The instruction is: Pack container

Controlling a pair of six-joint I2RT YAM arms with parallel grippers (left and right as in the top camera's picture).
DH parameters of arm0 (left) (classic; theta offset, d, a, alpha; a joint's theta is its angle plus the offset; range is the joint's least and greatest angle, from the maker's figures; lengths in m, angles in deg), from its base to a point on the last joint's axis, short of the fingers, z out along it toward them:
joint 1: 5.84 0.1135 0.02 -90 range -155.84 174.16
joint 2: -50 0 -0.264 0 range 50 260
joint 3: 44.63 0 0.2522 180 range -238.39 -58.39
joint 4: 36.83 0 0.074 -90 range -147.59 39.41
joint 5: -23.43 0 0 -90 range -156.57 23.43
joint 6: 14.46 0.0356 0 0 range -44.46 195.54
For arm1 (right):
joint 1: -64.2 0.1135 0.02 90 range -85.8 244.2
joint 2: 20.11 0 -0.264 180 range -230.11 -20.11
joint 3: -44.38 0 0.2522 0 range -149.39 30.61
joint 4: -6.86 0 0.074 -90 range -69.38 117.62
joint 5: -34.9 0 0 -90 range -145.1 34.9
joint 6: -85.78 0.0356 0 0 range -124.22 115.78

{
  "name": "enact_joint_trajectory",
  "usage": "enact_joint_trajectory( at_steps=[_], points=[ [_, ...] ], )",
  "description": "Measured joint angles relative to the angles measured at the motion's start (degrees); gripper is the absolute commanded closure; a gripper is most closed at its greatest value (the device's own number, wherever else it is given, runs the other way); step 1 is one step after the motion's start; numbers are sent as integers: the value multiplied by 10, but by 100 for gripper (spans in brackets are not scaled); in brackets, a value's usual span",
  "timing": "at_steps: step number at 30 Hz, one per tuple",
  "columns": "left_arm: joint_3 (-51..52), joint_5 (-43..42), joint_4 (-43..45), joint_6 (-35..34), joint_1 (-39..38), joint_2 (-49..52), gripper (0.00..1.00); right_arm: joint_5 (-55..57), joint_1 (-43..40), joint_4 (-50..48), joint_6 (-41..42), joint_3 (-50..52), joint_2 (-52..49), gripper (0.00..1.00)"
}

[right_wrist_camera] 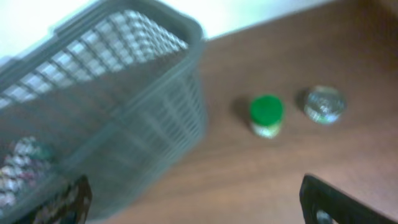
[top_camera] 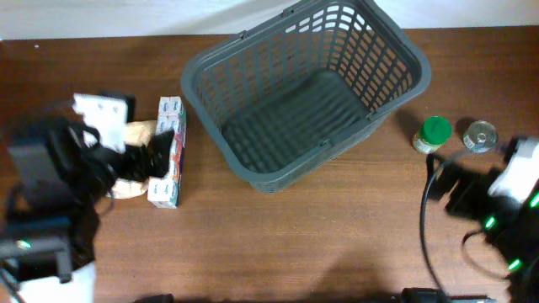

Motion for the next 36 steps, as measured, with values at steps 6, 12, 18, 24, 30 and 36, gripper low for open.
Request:
enact_joint_trajectory(
  at_steps=[6,12,18,24,30,36],
  points=[
    [-170,-22,-31,2,1,39,1,-115,0,47,-7,-225,-134,24],
    [-205,-77,-41,2,1,14,0,-155,0,87,5,-355,-215,44],
    [-207,-123,-125,-16,1,12,98,-166,0,125,12,-412,-311,96],
    [-208,-134,-244,-35,-10,52,98,-169,0,129,13,-413,-404,96],
    [-208,-124,-311,-61,-93,90,98,-156,0,137,30,-413,-444,96],
    [-208,-17,-309,-87,-235,93,98,-147,7,135,32,-413,-457,96]
  ],
)
